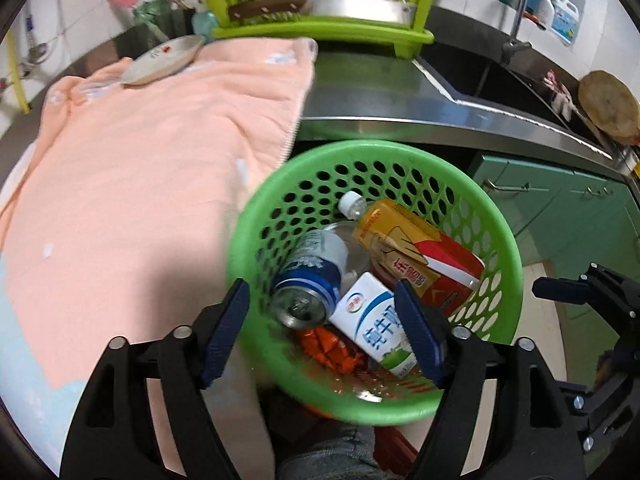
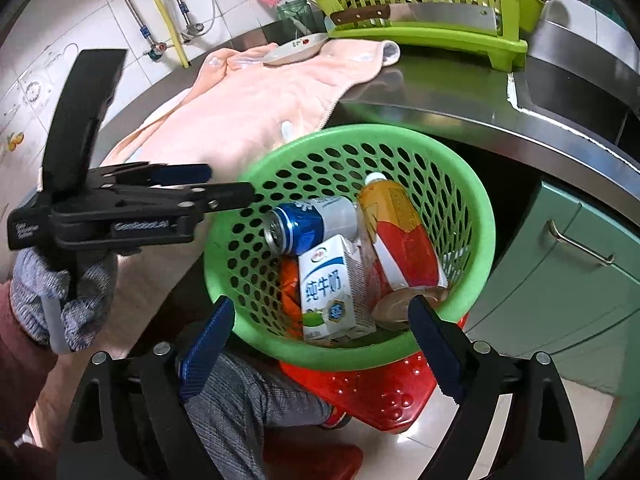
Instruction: Collect trash
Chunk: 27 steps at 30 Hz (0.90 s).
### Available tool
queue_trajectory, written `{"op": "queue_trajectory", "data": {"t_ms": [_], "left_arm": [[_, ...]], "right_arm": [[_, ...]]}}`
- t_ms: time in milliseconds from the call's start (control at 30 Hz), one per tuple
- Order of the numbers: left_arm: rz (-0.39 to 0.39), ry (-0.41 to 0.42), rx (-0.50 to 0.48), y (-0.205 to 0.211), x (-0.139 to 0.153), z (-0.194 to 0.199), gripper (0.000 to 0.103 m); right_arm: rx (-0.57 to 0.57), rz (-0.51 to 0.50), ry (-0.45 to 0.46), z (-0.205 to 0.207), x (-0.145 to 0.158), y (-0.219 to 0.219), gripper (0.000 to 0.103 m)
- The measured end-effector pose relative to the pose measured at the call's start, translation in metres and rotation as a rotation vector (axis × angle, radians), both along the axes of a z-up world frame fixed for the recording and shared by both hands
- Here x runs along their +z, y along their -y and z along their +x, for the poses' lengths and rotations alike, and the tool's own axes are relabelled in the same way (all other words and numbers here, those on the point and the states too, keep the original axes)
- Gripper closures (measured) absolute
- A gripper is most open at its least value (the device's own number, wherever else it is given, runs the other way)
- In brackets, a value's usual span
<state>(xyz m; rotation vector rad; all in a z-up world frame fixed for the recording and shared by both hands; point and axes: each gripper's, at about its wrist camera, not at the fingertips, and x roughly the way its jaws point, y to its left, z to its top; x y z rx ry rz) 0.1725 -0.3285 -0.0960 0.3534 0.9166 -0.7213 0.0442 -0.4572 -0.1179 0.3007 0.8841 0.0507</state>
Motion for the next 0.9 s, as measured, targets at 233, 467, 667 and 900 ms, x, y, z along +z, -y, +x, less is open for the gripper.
{"op": "queue_trajectory", "data": {"t_ms": [233, 467, 667, 900], "left_arm": [[-0.043, 0.079, 0.070, -0.043, 0.030, -0.017, 0.021], [-0.075, 0.168, 0.160, -0.088, 0.060, -0.036, 0.011], [-0.120, 0.218, 0.229, -0.125, 0.080, -0.052, 0.005], [-0.131, 0.277, 0.322, -0.167, 0.096, -0.068, 0.005]], "right_arm": [[0.003, -0.025, 0.026, -0.003, 0.016, -0.022, 0.016], [0.011, -0.078, 0.079, -0.007, 0.037, -0.043, 0.011], [-0.005, -0.092, 0.127, -0.010, 0.057, -0.058, 0.009], [-0.006, -0.103, 0.160, -0.012, 0.075, -0.075, 0.008]]}}
